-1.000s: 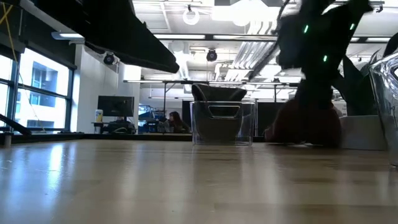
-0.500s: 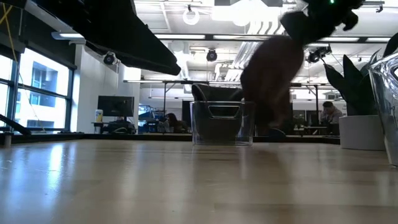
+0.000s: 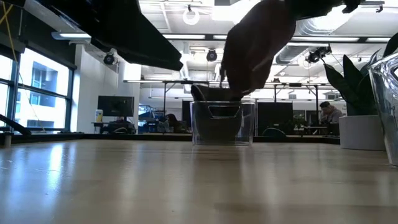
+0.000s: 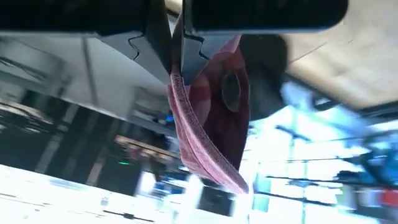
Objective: Pick & Place hat
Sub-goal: Put the red cap into the bottom transparent bin
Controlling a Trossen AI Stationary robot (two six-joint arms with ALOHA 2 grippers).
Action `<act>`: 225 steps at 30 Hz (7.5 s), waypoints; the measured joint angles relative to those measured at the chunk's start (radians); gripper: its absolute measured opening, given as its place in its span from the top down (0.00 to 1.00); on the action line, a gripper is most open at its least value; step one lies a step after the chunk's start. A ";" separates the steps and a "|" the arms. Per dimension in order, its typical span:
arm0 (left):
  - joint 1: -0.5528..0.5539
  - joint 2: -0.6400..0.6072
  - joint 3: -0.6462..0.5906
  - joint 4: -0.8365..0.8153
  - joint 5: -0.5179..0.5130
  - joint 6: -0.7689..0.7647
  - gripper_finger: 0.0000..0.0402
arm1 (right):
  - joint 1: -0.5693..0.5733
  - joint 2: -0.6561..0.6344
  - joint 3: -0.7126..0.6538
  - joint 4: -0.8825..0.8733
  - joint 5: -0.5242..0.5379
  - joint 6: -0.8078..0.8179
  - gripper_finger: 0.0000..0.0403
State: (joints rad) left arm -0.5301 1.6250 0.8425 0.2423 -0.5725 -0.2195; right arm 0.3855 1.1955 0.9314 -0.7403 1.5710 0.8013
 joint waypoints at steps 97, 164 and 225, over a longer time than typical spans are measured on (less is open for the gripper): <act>0.254 -0.036 0.006 0.863 0.081 0.406 0.71 | -0.245 0.249 -0.435 2.285 -1.464 -1.053 0.97; 0.431 -0.038 0.452 -0.763 0.237 -0.077 0.58 | -0.322 0.120 -0.407 1.180 -1.219 -0.245 0.98; 0.382 0.074 0.453 -0.394 -0.227 -0.005 0.96 | -0.386 0.117 -0.603 1.707 -1.281 -0.356 0.95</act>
State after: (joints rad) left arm -0.1485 1.6989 1.2953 -0.1517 -0.7991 -0.2248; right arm 0.0000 1.3128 0.3283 0.9668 0.2904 0.4455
